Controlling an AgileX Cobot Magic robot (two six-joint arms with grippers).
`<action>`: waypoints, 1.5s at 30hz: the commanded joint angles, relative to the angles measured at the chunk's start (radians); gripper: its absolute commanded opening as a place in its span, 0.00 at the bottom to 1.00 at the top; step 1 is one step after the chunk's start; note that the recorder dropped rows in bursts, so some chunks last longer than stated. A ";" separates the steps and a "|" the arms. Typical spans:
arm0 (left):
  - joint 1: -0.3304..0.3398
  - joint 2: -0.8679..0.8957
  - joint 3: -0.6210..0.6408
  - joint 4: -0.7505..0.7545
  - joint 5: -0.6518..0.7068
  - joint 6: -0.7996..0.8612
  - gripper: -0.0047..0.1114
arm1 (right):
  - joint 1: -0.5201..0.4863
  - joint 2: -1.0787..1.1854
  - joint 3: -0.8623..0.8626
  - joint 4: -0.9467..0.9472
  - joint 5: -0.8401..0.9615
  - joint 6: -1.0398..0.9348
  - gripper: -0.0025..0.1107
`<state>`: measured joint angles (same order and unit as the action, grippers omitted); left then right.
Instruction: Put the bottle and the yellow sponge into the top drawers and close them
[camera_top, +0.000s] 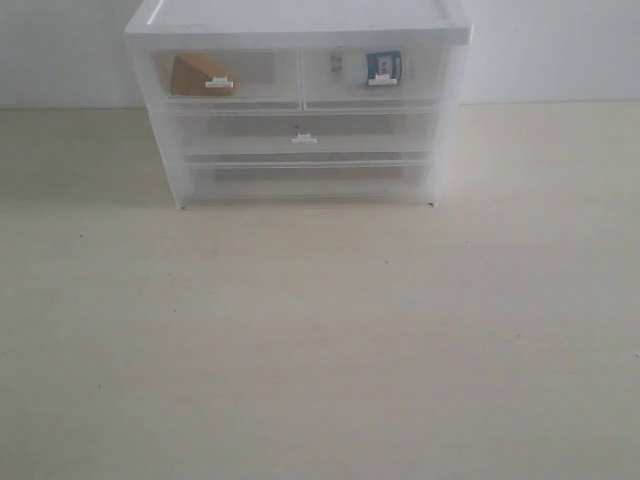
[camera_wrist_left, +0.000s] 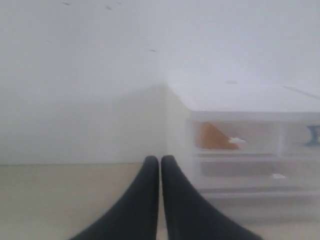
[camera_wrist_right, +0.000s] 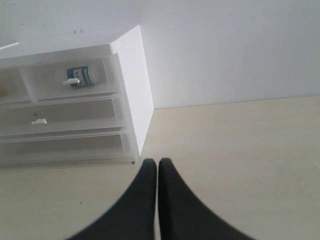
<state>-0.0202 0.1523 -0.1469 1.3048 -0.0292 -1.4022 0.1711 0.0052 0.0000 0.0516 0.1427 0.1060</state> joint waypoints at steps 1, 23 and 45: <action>0.141 -0.081 0.056 -0.013 0.029 0.004 0.07 | -0.001 -0.005 0.000 -0.009 -0.001 -0.011 0.03; 0.160 -0.104 0.147 -1.215 0.109 1.303 0.07 | -0.001 -0.005 0.000 -0.009 -0.001 -0.011 0.03; 0.162 -0.152 0.147 -1.272 0.268 1.369 0.07 | -0.001 -0.005 0.000 -0.009 0.001 -0.009 0.03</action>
<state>0.1385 0.0042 -0.0039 0.0288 0.2327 -0.0401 0.1711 0.0052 0.0000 0.0516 0.1443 0.1042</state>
